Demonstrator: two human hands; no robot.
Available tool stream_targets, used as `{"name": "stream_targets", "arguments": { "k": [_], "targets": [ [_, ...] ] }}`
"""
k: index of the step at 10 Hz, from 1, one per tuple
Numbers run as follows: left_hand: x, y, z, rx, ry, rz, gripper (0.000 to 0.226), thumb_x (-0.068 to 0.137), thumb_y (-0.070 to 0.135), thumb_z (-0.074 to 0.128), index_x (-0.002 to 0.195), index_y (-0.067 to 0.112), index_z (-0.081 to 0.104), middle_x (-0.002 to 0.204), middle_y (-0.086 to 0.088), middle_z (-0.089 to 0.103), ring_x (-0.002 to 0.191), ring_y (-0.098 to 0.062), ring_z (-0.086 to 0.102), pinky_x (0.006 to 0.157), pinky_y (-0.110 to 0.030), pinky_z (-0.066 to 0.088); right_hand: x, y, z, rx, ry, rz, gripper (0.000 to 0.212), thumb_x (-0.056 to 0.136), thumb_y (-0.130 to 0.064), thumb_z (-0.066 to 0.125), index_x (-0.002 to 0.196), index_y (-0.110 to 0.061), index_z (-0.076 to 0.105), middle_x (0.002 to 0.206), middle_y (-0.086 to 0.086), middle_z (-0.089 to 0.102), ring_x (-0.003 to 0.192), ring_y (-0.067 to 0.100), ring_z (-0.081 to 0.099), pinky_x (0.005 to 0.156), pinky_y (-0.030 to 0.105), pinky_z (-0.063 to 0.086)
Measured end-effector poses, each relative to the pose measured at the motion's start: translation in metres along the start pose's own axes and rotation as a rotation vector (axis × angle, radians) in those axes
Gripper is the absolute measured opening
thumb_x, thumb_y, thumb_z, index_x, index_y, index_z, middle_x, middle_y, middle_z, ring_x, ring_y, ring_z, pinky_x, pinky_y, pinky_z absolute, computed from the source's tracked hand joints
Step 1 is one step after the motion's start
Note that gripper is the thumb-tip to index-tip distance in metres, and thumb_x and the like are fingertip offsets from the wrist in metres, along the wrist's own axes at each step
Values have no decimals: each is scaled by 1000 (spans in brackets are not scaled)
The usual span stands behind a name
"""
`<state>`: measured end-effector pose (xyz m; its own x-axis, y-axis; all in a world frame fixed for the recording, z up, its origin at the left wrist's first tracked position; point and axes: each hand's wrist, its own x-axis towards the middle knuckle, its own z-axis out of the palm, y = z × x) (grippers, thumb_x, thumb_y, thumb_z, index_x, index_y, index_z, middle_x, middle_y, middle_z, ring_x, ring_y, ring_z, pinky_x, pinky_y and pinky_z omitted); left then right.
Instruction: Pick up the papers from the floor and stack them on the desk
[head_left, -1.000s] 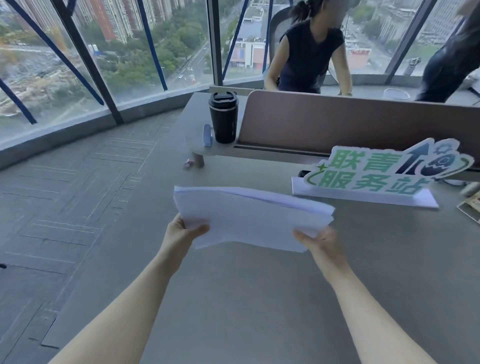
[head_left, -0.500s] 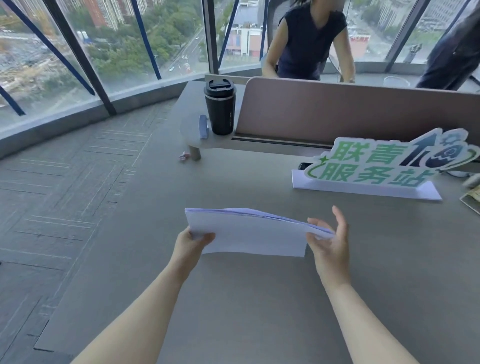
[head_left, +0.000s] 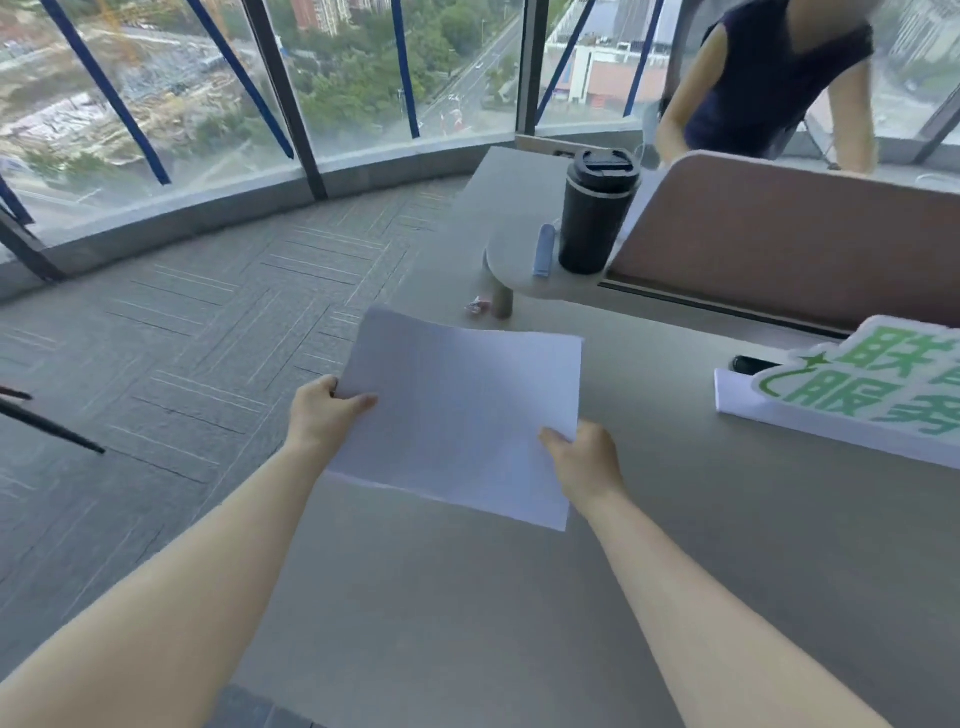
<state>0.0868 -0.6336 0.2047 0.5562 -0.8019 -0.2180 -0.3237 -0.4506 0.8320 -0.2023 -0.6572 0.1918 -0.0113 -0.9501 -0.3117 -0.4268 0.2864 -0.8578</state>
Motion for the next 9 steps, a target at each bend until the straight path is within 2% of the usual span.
{"name": "stream_targets", "arguments": {
  "k": [1,2,3,4,5,6,7,8,9],
  "targets": [
    [39,-21,-6,124,2,-22,29,74,19,74,58,20,50,60,3,54,63,-22,53,52,-29,37,24,1,40,-15,-21,73,12,83,-19,60,74,-14,66,75,5,65,68,25,58,61,30,42],
    [64,-36,3,189,-29,-20,20,74,21,72,66,15,55,69,-2,58,67,-23,54,52,-29,37,42,7,62,-73,-2,109,11,83,-17,60,81,-11,68,84,9,68,81,31,67,68,35,50],
    [79,-48,17,246,-58,-10,23,75,24,71,67,15,52,76,-4,58,73,-25,54,60,-31,35,51,15,70,-144,11,136,19,85,-18,60,97,-7,69,90,8,66,90,31,67,74,35,50],
    [89,-61,28,307,-57,-4,23,74,27,69,70,13,51,79,-5,60,77,-29,57,64,-32,38,56,21,73,-220,15,137,15,87,-18,57,96,-10,65,87,5,63,82,29,61,67,31,42],
    [94,-67,37,381,-40,-9,26,74,32,68,81,11,55,88,-7,64,89,-32,61,69,-35,42,62,26,78,-293,38,151,9,85,-20,53,89,-13,58,86,6,64,80,30,59,64,30,40],
    [99,-69,41,425,-4,-17,38,74,35,72,99,10,57,109,-13,63,105,-33,58,78,-37,43,67,27,87,-409,80,175,23,84,-20,50,100,-6,57,101,12,66,91,35,61,67,31,41],
    [93,-70,35,514,8,-43,61,76,42,72,124,11,50,128,-16,51,120,-36,48,95,-44,41,61,29,93,-497,177,219,36,85,-29,53,112,-7,46,114,13,59,95,35,58,69,34,41],
    [74,-72,25,484,104,-11,54,85,42,63,127,11,49,127,-17,50,118,-36,48,93,-46,41,41,30,77,-488,296,255,52,82,-48,62,111,-10,42,114,15,58,95,36,61,67,35,38],
    [10,-86,13,247,109,19,27,91,29,56,112,13,58,109,-12,57,99,-32,57,80,-38,42,-8,53,46,-267,330,244,30,89,-43,55,93,-14,49,93,9,64,75,31,54,65,40,40]
  ]
}}
